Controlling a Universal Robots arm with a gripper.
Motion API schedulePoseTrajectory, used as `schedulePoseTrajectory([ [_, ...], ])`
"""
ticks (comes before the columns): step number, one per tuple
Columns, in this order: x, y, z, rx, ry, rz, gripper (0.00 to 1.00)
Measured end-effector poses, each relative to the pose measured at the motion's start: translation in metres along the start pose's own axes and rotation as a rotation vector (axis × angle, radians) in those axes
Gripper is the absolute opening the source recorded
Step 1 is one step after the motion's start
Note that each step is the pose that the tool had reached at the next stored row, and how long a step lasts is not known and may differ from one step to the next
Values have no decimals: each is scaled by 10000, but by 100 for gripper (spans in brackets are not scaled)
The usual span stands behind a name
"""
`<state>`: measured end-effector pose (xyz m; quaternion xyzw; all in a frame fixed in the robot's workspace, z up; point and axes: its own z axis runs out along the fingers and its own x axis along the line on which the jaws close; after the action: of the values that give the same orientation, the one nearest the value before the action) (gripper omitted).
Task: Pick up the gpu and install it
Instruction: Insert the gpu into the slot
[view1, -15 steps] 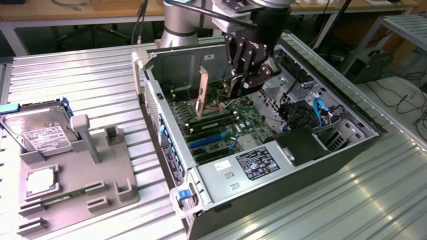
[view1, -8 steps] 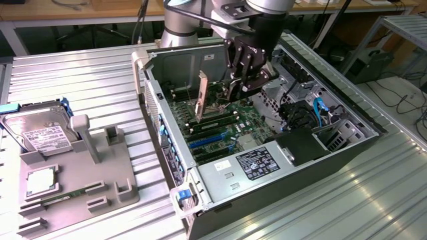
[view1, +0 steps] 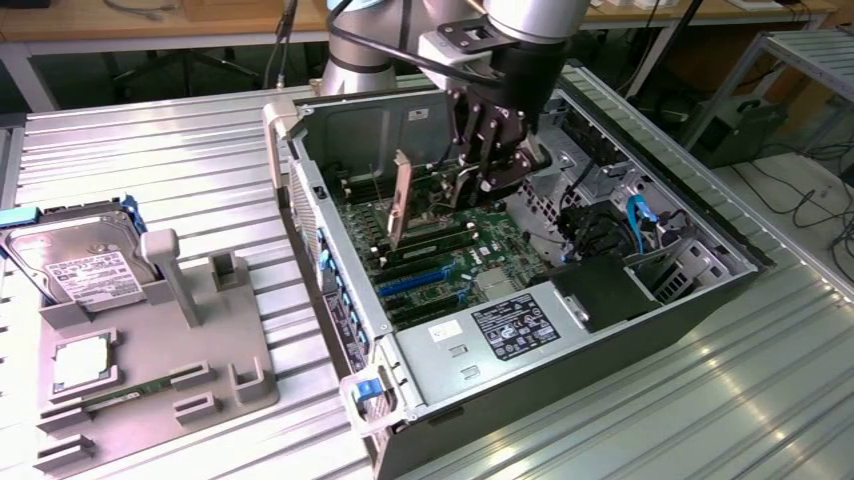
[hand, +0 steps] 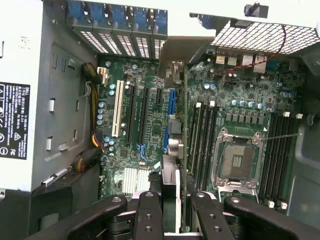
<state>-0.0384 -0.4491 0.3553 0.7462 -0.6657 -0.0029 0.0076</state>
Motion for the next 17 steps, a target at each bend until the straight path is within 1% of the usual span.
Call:
schedulePoseTrajectory([
  [17,-1,-2,149,0,0,0,27],
])
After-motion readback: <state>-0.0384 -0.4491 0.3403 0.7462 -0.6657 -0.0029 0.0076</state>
